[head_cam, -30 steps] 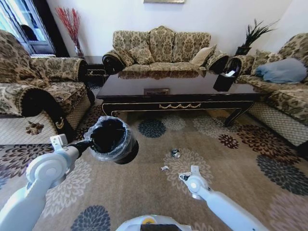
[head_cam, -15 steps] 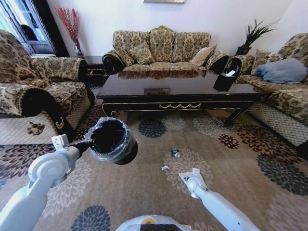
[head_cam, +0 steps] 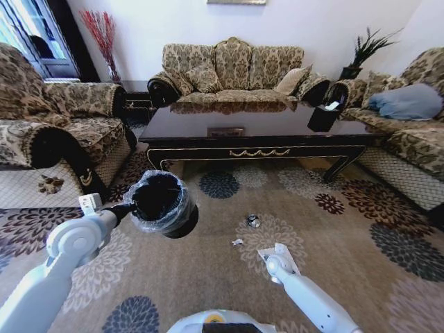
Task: Move to the front of the table and pick up the trash from the floor, then place it into the trash bin.
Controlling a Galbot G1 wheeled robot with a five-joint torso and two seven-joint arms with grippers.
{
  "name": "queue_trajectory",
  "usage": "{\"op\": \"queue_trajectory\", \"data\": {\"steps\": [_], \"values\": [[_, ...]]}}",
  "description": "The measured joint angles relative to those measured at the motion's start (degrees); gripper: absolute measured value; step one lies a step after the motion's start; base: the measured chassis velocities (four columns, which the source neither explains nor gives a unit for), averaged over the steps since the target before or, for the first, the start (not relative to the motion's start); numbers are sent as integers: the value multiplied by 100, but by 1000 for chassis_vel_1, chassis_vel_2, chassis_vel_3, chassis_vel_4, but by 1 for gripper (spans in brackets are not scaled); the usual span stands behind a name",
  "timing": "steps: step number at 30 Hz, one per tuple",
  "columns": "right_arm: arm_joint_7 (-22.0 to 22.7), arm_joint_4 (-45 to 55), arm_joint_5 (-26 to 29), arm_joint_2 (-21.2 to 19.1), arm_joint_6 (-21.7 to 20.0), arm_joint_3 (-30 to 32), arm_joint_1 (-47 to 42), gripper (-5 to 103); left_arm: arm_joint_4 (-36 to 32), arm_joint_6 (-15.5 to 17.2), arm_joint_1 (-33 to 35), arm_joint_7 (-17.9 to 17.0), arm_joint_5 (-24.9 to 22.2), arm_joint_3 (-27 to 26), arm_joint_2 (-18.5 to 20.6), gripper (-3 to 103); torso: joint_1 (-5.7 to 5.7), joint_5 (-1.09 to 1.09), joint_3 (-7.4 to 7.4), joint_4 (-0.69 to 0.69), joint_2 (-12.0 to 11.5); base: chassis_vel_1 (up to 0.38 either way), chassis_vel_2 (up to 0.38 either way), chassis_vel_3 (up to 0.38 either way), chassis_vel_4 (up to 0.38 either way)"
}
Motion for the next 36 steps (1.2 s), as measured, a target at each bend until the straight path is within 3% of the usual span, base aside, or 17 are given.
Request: {"op": "queue_trajectory", "data": {"steps": [7, 10, 11, 13, 15, 16, 18, 22, 24, 28, 30, 31, 34, 36], "values": [[-167, -115, -201, -19, 53, -2, -45, 72, 48, 0, -43, 2, 27, 69, -1, 2, 0, 0, 0, -1, 0, 0, 0, 0, 0], [-221, -117, -255, -48, 75, -9, -75, 55, 54, 0, -51, 4, 41, 90, -26, 2, 0, 0, 0, 0, 0, 0, 0, 0, 0], [-221, -117, -255, -48, 75, -9, -75, 55, 54, 0, -51, 4, 41, 90, -26, 2, 0, 0, 0, 0, 0, 0, 0, 0, 0], [-225, -113, -280, -48, 80, -22, -96, 44, 54, 0, -48, 5, 53, 94, -41, 2, 0, 0, 0, -1, 0, 0, 0, 0, 0], [-226, -110, -294, -45, 83, -28, -101, 44, 54, 0, -45, 5, 55, 94, -42, 2, 0, 0, 0, -1, 0, 0, 0, 0, 0], [-228, -100, -325, -39, 92, -39, -110, 34, 53, 0, -36, 6, 58, 95, -42, 2, 0, 0, 0, -1, 0, 0, 0, 0, 0], [-230, -92, -344, -38, 97, -46, -111, 34, 52, 0, -32, 7, 59, 94, -43, 2, 0, 0, 0, 0, 0, 0, 0, 0, 0], [-253, 23, -363, -69, 223, -52, -118, 13, 26, 0, -2, 10, 61, 66, -42, 2, 0, 0, 0, -1, 0, 0, 0, 0, 0], [-248, 75, -332, -86, 237, -48, -125, 13, 23, 0, 3, 10, 61, 60, -42, 2, 0, 0, 0, 0, 0, 0, 0, 0, 0], [-178, 553, -80, -317, 243, -106, -258, 35, 17, 0, 11, 11, 63, 44, -34, 2, 0, -1, 0, -1, 0, 0, 0, 0, 0], [-163, 658, -39, -366, 239, -136, -294, 35, 16, 0, 11, 11, 63, 43, -31, 2, 0, 0, 0, -1, 0, 0, 0, 0, 0], [-137, 823, 12, -435, 217, -185, -351, 46, 16, 0, 11, 12, 63, 42, -28, 2, 0, 0, 0, -1, 0, 0, 0, 0, 0], [-101, 1029, 42, -509, 163, -258, -451, 51, 14, 0, 11, 12, 63, 42, -23, 2, 0, 0, 0, 0, 0, 0, 0, 0, 0], [-88, 1141, 15, -535, 131, -332, -531, 61, 8, 0, 11, 12, 63, 44, -12, 2, 0, 0, 0, -1, 0, 0, 0, 0, 0]]}}
